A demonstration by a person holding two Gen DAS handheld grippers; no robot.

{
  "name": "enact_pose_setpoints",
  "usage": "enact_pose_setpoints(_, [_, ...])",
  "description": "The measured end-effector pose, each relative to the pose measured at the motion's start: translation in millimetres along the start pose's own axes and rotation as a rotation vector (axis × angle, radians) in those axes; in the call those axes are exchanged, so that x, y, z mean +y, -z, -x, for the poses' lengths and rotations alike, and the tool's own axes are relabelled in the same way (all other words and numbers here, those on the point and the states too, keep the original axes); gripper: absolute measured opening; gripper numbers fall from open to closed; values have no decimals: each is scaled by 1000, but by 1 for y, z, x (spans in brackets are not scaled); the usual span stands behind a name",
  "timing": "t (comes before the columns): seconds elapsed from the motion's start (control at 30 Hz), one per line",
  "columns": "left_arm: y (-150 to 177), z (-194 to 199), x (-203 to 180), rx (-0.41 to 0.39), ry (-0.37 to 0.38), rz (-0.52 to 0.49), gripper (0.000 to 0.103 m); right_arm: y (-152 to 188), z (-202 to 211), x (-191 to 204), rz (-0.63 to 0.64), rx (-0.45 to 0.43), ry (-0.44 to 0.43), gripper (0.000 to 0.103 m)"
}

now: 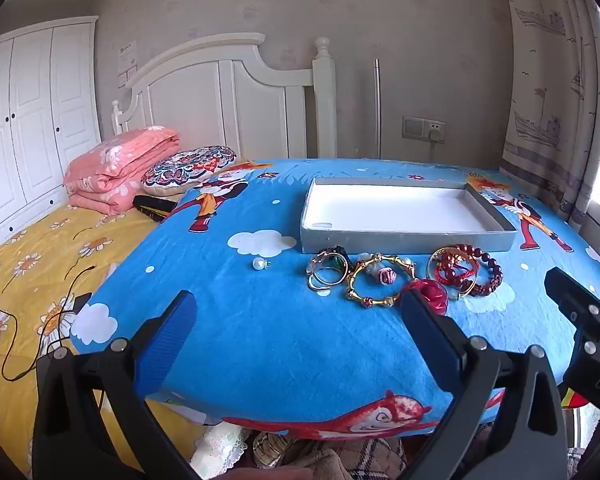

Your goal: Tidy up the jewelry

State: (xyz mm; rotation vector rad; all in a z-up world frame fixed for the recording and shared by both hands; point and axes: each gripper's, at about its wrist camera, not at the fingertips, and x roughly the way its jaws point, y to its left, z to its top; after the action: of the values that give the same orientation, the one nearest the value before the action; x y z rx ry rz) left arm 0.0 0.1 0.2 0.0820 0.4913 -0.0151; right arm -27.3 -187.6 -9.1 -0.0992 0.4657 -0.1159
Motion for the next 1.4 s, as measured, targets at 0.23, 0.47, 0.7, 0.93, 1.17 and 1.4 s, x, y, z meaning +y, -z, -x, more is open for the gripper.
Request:
enact_pose_setpoints(0.23, [4,1,7,-6,18,23,99,0,-1,-1,-7,5,-2,84])
enact_pose_setpoints(0.47, [2,0,3,6,14,10,99,3,-4,3,-11,13,-3,84])
enact_pose_setpoints(0.7, [3,2,3,7,16,6,99,2,-5,-3,-16,17,-7,84])
enact_pose_setpoints(0.93, [3,2,3,9,18,4,99,3,-7,-4,-18,19,-8,84])
enact_pose_setpoints(1.17, [3,4,1,6,19,-2,99,4,-7,-5,-23,25,-11,84])
enact_pose_setpoints(1.4, [3,7,0,0,5,-11,98,3,-7,-5,-26,26,-12,84])
